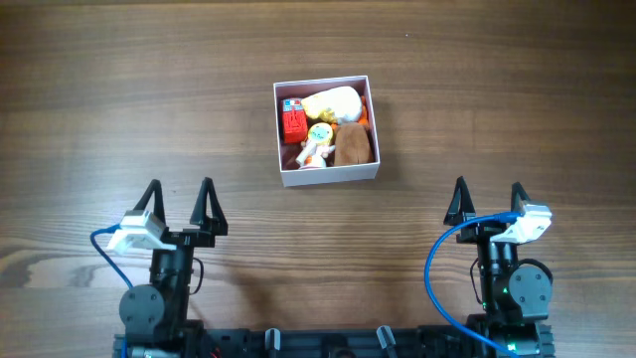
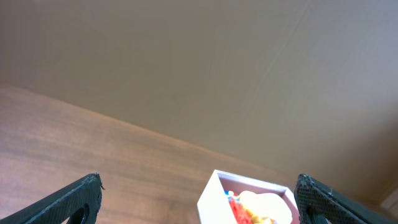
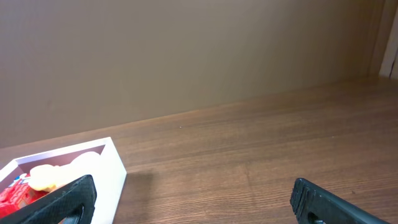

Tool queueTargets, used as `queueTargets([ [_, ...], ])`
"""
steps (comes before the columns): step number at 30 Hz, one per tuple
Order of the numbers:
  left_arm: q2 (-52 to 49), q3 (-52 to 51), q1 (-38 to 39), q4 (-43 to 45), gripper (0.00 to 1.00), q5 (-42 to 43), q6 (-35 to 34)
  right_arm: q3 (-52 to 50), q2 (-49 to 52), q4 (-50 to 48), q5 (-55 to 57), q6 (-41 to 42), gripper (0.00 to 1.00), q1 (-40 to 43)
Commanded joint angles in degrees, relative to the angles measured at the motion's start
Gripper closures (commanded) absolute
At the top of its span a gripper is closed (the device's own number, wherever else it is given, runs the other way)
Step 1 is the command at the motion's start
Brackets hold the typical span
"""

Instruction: Pack container

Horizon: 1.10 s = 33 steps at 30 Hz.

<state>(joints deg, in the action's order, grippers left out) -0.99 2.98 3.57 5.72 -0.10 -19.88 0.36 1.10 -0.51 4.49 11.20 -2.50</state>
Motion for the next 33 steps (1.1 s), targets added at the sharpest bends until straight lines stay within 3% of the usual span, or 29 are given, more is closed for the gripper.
queueTargets([
  [1,0.8,-2.7,-0.5,-0.3,0.0,1.2,-0.5,-0.1,-0.5,-0.3,-0.7,-0.6,0.01,0.2],
  [19,0.8,-2.7,-0.5,-4.5,0.0,1.1,4.9,-0.1,-0.5,-0.3,-0.7,-0.7,0.0,0.2],
  [27,0.8,-2.7,-0.5,-4.5,0.0,4.2,15.8,-0.1,-0.5,-0.3,-0.7,-0.6,0.0,0.2],
  [33,0.8,-2.7,-0.5,-8.5,0.0,4.2,16.5,-0.1,-0.5,-0.3,-0.7,-0.7,0.0,0.2],
])
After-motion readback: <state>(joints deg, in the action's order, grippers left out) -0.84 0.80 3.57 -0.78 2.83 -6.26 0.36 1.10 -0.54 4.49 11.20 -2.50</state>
